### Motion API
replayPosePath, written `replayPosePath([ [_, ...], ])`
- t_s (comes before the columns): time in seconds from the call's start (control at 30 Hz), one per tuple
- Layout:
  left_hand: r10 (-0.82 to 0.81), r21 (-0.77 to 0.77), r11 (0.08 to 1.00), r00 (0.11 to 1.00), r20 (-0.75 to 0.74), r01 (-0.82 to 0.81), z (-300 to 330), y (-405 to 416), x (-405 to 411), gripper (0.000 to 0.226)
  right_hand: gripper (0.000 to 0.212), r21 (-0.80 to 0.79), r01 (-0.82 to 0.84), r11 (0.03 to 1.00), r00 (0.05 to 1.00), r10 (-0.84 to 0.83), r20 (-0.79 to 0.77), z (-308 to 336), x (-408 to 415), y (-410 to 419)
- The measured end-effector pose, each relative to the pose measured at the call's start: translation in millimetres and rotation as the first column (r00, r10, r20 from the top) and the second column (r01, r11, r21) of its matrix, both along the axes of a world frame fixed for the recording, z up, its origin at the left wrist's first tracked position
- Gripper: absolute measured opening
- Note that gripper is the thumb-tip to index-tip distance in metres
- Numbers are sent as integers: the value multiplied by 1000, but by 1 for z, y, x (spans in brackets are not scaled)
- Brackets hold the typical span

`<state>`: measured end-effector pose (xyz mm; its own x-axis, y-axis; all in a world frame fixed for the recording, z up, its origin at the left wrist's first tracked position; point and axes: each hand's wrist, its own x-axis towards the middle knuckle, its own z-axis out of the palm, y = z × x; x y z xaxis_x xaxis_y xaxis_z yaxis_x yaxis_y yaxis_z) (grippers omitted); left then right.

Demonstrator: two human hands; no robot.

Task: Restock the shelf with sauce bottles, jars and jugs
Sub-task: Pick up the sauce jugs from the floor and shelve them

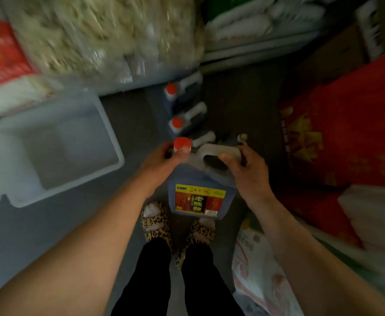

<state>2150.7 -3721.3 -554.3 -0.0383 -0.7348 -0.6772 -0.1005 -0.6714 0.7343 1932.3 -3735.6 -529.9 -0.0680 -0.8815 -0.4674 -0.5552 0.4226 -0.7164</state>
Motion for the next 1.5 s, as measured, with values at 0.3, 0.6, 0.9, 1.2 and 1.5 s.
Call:
replayPosePath([
  [0.3, 17, -266, 963, 968, 252, 52, 269, -94, 38, 65, 25, -314, 3, 949, 994, -39, -107, 259, 38, -89],
  [0.6, -11, -530, 838, 975, 224, 131, 504, -159, 52, 62, 44, -588, -1, 809, 995, -56, -78, 477, 48, -155],
  [0.9, 15, -618, 780, 985, 172, 96, 601, -184, 18, 61, 46, -689, -70, 722, 998, 44, -55, 581, 3, -199],
  [1.2, 115, -637, 769, 968, 223, 55, 637, -213, -19, 49, 60, -712, -111, 693, 993, 98, -59, 617, -29, -244],
  [1.5, 37, -638, 753, 957, 287, 162, 678, -275, -9, 54, 55, -736, -88, 671, 995, 88, -38, 648, -23, -298],
])
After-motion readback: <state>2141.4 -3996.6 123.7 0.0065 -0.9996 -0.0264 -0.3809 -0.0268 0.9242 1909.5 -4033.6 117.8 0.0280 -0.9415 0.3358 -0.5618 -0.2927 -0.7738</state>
